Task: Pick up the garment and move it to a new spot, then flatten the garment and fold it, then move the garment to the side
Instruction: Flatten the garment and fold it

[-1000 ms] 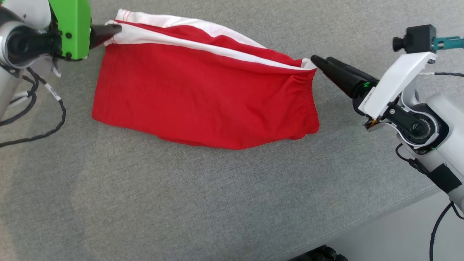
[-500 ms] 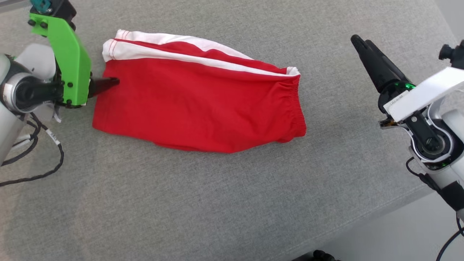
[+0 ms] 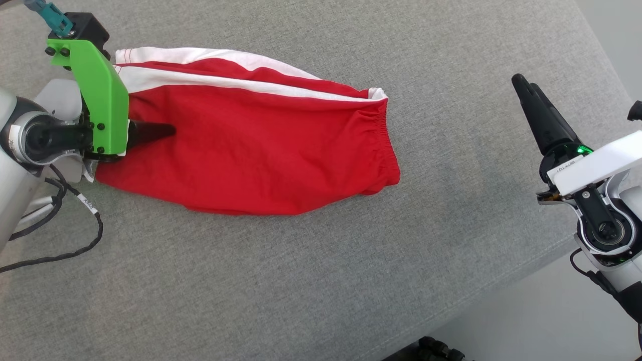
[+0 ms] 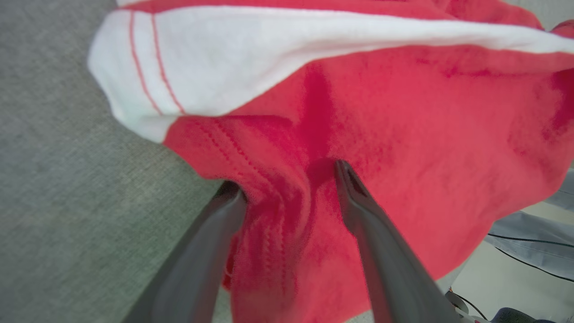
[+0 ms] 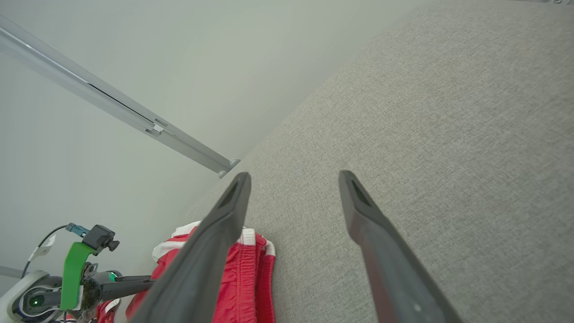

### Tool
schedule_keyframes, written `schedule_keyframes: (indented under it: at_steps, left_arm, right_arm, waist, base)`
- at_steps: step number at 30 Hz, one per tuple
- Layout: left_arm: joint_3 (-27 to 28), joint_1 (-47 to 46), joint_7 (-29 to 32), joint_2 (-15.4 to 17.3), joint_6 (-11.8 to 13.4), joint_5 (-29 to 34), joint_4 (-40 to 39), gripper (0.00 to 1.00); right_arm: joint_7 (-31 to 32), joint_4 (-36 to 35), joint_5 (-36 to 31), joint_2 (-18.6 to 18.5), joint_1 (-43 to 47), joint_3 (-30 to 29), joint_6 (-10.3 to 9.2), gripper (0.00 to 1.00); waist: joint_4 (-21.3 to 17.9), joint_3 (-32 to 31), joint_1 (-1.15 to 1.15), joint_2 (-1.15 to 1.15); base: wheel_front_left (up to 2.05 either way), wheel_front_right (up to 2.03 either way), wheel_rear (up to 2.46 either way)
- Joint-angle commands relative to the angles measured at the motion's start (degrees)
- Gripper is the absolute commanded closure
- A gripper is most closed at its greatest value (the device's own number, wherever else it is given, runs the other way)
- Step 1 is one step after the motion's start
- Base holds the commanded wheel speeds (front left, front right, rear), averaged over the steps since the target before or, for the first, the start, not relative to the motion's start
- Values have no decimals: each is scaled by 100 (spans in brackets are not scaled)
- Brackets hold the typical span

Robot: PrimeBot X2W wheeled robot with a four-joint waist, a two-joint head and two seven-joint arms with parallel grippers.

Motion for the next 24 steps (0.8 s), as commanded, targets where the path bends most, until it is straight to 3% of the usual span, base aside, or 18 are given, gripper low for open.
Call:
schedule_keyframes:
  at_steps: [1, 8, 14, 24]
  left_arm:
    - [-37, 85, -42, 54, 16, 112, 22, 100]
    - [-112, 179, -98, 101, 13, 199, 89, 100]
    - [-231, 456, 21, 33, -30, 86, -70, 100]
    - [-427, 1149, 216, 214, 285, -120, -811, 100]
  right_arm:
    - [-33, -34, 33, 24, 75, -21, 3, 0]
    - [-18, 9, 11, 18, 163, -76, 3, 0]
    - [140, 125, 22, -36, 325, -50, 3, 0]
    - [278, 345, 63, -93, 655, -119, 3, 0]
  waist:
    - [6, -2, 0, 0]
    - [184, -222, 0, 0]
    - [561, -767, 0, 0]
    - [1150, -1398, 0, 0]
  base:
    - [0, 0, 0]
    - [0, 0, 0]
    - [0, 0, 0]
    - [0, 0, 0]
